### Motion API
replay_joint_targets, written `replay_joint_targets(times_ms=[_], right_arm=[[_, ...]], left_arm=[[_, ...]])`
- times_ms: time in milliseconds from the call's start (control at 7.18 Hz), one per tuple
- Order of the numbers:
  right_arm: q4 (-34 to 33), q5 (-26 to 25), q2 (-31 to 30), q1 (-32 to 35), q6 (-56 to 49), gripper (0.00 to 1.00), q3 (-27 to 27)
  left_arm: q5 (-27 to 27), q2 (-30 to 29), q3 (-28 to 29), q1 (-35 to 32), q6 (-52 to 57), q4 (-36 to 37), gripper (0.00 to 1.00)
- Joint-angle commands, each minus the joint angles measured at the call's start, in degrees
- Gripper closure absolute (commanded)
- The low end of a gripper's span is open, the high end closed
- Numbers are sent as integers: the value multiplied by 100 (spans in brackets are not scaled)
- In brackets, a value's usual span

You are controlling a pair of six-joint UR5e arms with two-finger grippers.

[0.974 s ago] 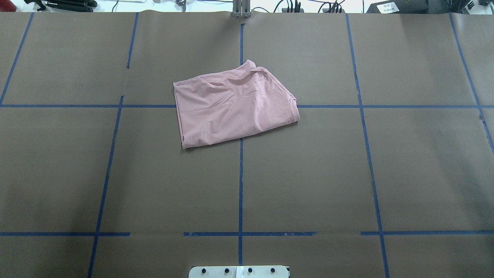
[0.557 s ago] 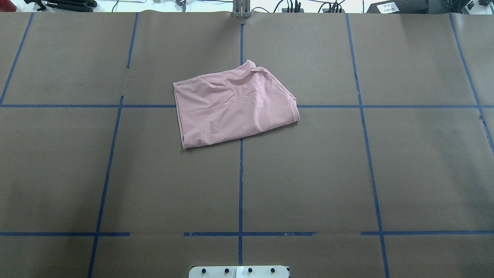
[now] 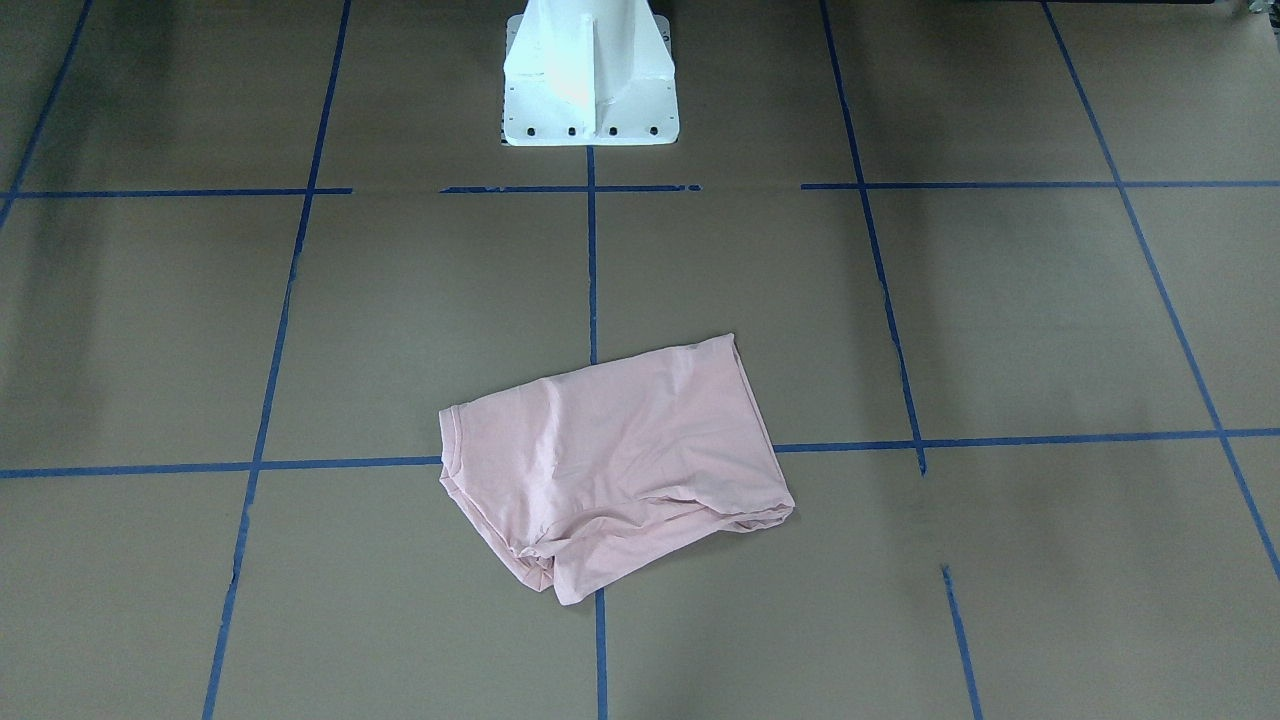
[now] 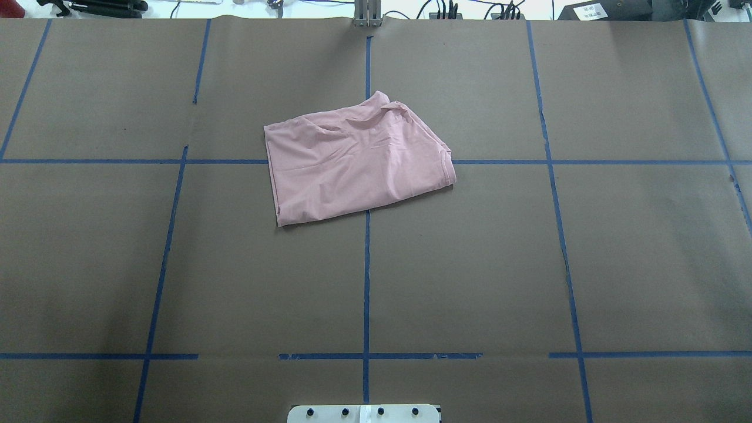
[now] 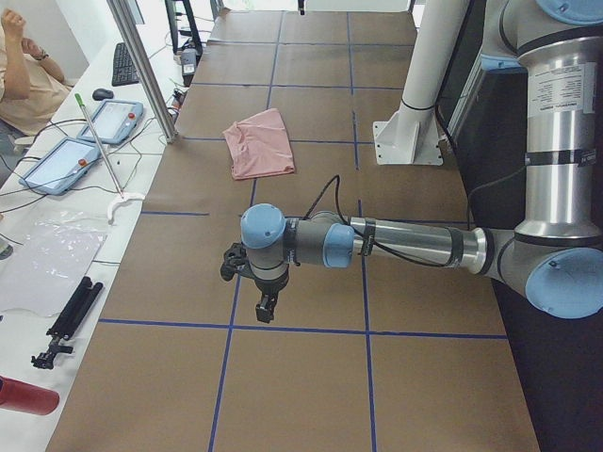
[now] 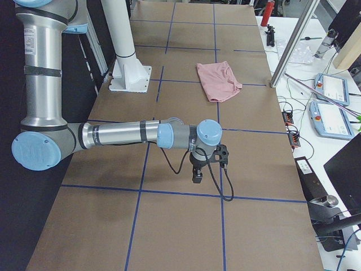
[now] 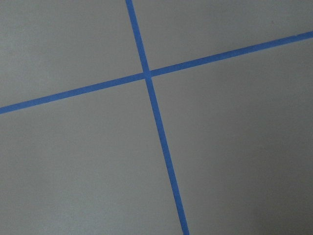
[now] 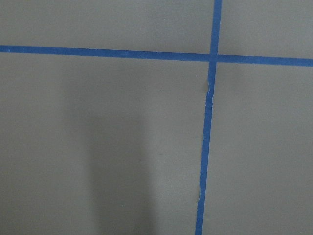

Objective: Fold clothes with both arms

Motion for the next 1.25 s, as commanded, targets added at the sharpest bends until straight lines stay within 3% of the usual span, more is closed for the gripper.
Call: replay_joint_targets(times_ms=[0, 835, 1114], right_arm=[[0, 19, -1, -8, 25, 0, 2], [18, 10, 60, -26, 33, 0, 73], [9, 10, 69, -34, 286, 0, 396]], left_arm=[[-20, 90, 12, -7, -14, -19, 0], [-21, 144, -6, -7, 4, -28, 0], [-29, 188, -294, -7, -14, -28, 0]])
